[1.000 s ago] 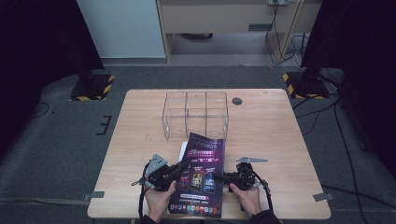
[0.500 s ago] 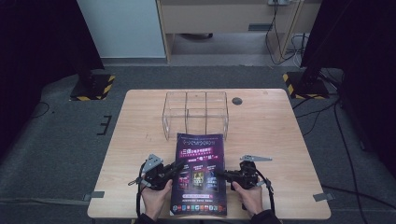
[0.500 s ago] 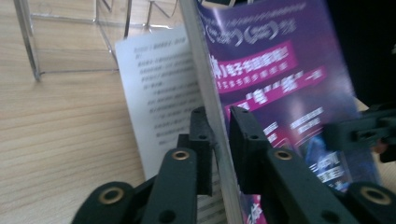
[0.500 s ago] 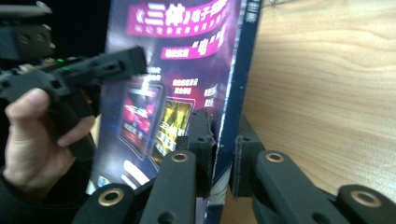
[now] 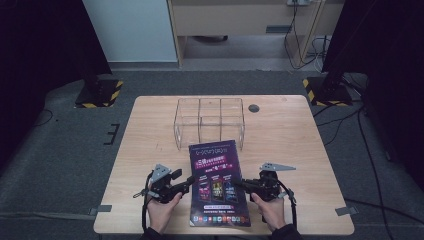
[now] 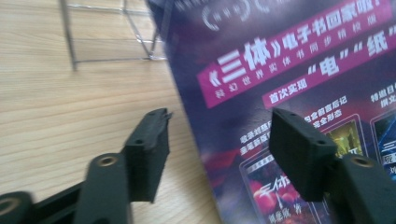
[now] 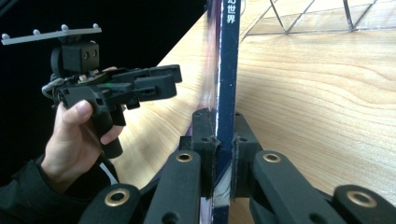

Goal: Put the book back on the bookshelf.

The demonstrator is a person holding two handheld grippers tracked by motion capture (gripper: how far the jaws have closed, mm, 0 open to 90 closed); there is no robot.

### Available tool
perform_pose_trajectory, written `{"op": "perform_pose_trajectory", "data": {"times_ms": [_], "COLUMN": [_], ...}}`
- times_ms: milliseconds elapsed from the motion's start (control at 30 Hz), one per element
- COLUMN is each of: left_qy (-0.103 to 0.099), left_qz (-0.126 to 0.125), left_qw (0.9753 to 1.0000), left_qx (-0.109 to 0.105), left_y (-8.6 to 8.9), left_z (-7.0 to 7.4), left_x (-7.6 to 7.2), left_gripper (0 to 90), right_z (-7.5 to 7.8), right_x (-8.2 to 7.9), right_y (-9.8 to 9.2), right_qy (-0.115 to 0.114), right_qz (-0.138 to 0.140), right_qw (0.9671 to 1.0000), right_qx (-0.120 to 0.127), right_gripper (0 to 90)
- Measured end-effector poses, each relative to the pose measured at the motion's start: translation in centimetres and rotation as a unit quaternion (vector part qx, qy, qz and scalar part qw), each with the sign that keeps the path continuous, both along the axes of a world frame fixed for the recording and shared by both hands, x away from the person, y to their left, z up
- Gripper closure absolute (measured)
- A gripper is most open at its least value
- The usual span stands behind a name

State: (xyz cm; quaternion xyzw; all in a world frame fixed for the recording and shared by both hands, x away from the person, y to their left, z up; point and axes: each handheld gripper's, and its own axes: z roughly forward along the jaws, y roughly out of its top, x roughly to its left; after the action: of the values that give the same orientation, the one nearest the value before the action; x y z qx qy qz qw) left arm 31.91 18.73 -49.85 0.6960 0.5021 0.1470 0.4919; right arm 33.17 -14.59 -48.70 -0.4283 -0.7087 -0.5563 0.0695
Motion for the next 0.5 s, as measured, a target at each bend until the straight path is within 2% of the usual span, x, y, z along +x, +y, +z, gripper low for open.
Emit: {"op": "perform_pose_trajectory", "data": {"times_ms": [67, 200, 233, 267, 300, 367, 433, 500], "left_qy": [-0.001, 0.001, 0.002, 0.002, 0.005, 0.011, 0.019, 0.024], "left_qz": [0.011, 0.037, 0.049, 0.049, 0.057, 0.064, 0.076, 0.083], "left_qw": [0.9999, 0.9986, 0.9972, 0.9972, 0.9958, 0.9945, 0.9928, 0.9905], "left_qx": [0.009, 0.038, 0.057, 0.057, 0.072, 0.082, 0.091, 0.107], "left_y": [0.5, 1.8, 2.4, 2.4, 2.8, 3.4, 3.8, 4.0], "left_z": [0.0, -0.3, -0.5, -0.5, -0.6, -0.9, -1.2, -1.7], "left_x": [0.0, 0.2, 0.2, 0.2, 0.2, 0.3, 0.5, 0.7], "left_gripper": [32.2, 27.2, 26.8, 26.0, 24.9, 24.7, 23.8, 23.2], "right_z": [0.0, 1.2, 1.5, 1.5, 2.2, 2.5, 3.7, 4.1], "right_x": [0.0, 0.0, -0.1, -0.1, -0.1, -0.1, -0.1, -0.1], "right_y": [-0.1, -0.2, -0.2, -0.2, -0.2, -0.2, -0.3, -0.4], "right_qy": [0.004, -0.013, -0.015, -0.015, -0.022, -0.027, -0.044, -0.049], "right_qz": [0.0, -0.002, -0.003, -0.003, -0.003, -0.004, -0.01, -0.013], "right_qw": [1.0, 0.9998, 0.9998, 0.9998, 0.9995, 0.9993, 0.9985, 0.9981], "right_qx": [0.005, 0.012, 0.014, 0.014, 0.023, 0.024, 0.031, 0.036], "right_gripper": [84.4, 84.4, 84.4, 84.4, 84.4, 84.4, 84.5, 84.4]}}
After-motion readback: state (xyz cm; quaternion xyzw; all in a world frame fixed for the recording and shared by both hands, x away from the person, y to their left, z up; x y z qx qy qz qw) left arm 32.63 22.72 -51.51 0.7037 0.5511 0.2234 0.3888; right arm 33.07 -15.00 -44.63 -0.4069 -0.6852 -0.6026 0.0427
